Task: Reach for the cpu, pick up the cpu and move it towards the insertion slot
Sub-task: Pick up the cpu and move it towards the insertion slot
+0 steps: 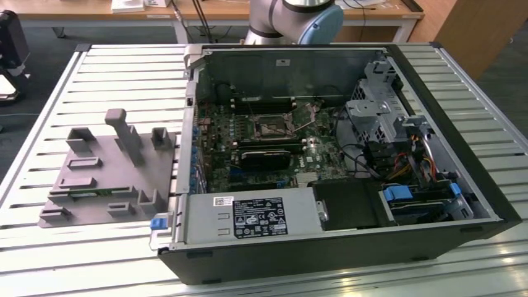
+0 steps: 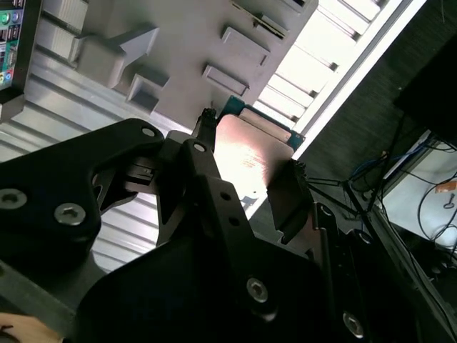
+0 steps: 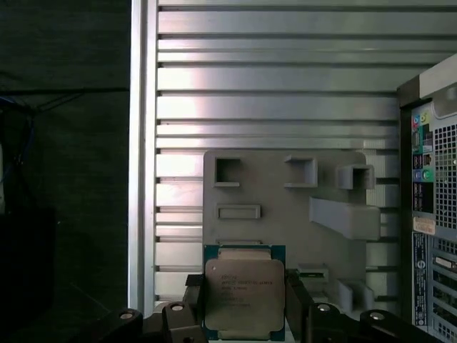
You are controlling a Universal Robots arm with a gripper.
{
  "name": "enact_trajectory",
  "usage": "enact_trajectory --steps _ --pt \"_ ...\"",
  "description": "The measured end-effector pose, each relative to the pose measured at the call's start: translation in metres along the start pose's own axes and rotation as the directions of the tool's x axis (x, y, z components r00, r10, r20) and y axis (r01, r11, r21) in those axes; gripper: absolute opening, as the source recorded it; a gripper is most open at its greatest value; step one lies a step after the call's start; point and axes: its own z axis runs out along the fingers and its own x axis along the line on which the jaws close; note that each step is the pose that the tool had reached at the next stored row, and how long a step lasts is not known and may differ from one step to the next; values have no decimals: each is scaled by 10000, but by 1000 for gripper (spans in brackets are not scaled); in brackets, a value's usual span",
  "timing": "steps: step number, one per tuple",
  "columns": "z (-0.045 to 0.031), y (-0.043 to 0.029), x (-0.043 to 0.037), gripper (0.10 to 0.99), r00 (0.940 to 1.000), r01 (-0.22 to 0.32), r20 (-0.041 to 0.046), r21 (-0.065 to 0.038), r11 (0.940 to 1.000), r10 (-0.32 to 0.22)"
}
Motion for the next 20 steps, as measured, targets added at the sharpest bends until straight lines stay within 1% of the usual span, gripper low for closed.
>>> enact_trajectory --steps 2,6,20 --pt "-12 0 -4 541 10000 0 1 -1 10000 0" --pt "-14 1 -47 541 10000 0 0 -1 10000 0" --pt "-16 5 -300 541 10000 0 0 0 10000 0"
